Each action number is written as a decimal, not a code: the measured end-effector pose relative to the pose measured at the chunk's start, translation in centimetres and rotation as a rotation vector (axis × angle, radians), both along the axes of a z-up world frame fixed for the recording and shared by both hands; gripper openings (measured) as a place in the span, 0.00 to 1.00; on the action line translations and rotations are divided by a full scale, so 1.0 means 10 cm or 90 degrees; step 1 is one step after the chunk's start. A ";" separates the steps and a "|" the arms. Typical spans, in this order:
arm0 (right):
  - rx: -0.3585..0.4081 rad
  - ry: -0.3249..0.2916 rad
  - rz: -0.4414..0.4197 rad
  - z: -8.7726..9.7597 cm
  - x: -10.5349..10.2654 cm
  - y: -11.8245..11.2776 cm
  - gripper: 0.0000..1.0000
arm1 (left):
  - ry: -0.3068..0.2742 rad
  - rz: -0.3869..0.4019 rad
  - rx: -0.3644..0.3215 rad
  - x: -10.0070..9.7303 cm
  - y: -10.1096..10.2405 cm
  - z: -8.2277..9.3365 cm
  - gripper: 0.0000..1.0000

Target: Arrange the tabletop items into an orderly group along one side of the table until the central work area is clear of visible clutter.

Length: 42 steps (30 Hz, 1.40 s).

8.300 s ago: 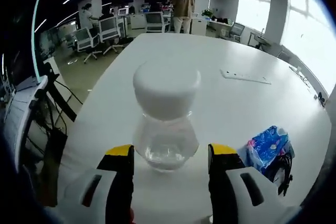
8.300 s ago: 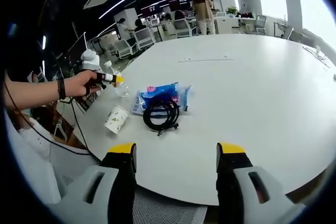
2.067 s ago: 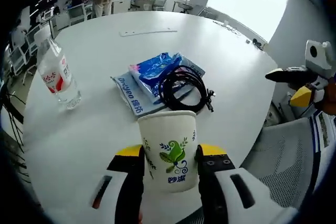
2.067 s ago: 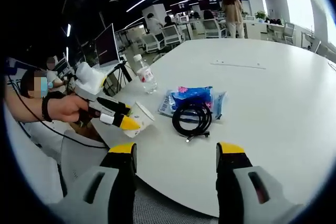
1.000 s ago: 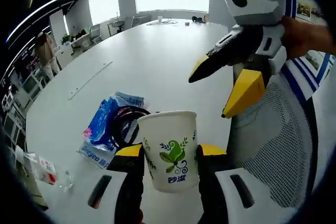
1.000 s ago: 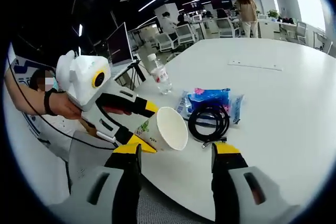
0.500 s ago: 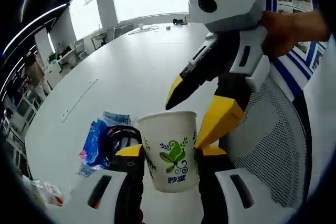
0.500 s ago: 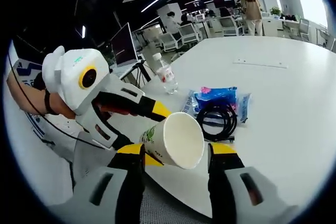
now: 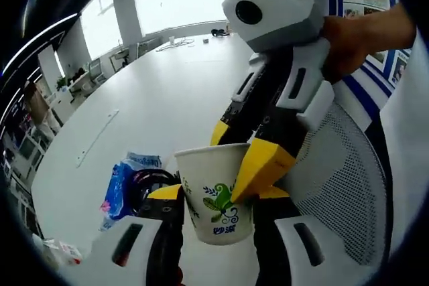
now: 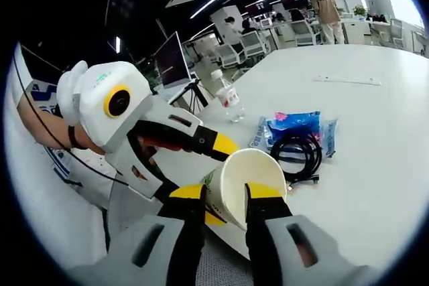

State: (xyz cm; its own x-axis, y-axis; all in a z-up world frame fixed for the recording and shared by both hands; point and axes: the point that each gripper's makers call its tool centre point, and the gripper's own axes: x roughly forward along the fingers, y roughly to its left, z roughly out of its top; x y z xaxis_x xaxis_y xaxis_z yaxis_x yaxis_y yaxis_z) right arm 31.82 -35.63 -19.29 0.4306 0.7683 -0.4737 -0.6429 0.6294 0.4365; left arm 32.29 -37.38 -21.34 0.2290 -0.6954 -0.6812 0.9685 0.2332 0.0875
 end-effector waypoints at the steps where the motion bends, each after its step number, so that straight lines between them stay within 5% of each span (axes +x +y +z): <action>1: 0.003 0.000 0.001 0.01 -0.01 0.01 0.15 | 0.000 -0.001 0.000 0.00 0.00 0.00 0.39; 12: -0.003 -0.012 0.025 0.04 -0.08 0.09 0.02 | 0.001 -0.006 0.001 -0.07 -0.02 -0.01 0.40; 25: -0.011 -0.009 0.005 0.00 -0.04 0.12 0.00 | 0.009 0.026 -0.005 -0.06 0.06 -0.05 0.39; 38: -0.017 -0.008 0.001 -0.04 0.10 0.10 0.00 | 0.038 0.130 -0.040 0.06 0.33 -0.07 0.40; 42: -0.026 -0.009 0.008 -0.05 0.16 0.09 0.00 | 0.072 0.186 -0.073 0.09 0.43 -0.08 0.39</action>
State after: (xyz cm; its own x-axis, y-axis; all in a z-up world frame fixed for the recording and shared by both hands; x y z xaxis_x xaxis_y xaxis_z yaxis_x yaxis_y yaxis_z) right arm 33.37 -34.73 -19.84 0.4282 0.7537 -0.4986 -0.6568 0.6385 0.4012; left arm 33.19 -33.09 -22.14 0.3566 -0.6851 -0.6352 0.8615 0.5042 -0.0601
